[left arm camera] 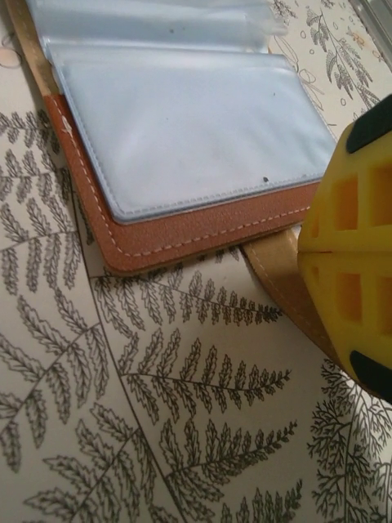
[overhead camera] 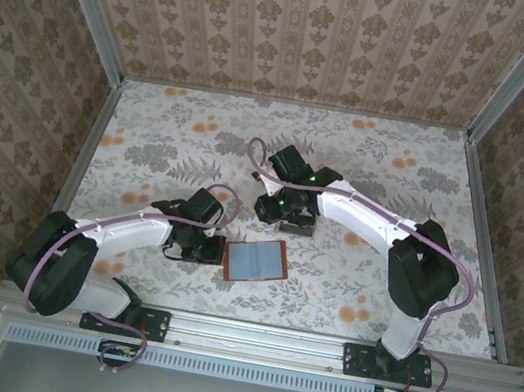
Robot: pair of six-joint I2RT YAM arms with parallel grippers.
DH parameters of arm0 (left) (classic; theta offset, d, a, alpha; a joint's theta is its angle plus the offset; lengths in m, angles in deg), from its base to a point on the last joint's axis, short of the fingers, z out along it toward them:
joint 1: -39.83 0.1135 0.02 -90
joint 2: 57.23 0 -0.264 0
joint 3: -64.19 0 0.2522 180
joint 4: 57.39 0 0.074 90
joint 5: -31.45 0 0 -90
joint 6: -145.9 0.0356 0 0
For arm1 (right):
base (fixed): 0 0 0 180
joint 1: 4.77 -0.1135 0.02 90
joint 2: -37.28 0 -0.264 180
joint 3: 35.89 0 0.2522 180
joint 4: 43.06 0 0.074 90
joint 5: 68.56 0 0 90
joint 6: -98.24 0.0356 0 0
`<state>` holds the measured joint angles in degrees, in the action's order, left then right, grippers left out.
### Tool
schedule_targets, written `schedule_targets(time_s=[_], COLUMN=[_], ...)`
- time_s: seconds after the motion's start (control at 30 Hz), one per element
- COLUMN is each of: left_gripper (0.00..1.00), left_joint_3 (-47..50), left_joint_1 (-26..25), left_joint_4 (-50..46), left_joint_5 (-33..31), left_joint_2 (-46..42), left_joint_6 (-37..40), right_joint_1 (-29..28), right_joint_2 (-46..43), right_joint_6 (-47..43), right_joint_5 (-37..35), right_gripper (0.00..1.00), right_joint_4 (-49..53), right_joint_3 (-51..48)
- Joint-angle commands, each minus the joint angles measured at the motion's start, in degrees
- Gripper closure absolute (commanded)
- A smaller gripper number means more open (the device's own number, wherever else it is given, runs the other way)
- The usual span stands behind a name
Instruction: Take the credit cards out of the card holder
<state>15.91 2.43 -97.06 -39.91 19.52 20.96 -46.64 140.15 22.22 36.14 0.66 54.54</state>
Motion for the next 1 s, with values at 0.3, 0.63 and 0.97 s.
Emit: schedule_targets(time_s=[0.3,0.63,0.97], left_gripper=[0.98,0.98,0.98], left_joint_3=[1.03,2.33,3.02], left_joint_1=[0.25,0.26,0.27], left_joint_4=[0.42,1.69,2.35], left_joint_5=[-2.72,-2.37,-2.06], left_joint_2=[-0.24,0.05,0.06], left_joint_6=[-0.29,-0.58,-0.81], right_joint_1=[-4.60,-7.48,-9.99], right_joint_2=[-1.61,1.17,4.26], right_joint_6=[24.01,27.94,30.50], right_joint_5=[7.59,6.96,7.45], right_gripper=[0.89,0.82,0.72], right_joint_4=[-8.75,-8.44,-9.95], right_joint_3=[-7.55,-9.02,-8.51])
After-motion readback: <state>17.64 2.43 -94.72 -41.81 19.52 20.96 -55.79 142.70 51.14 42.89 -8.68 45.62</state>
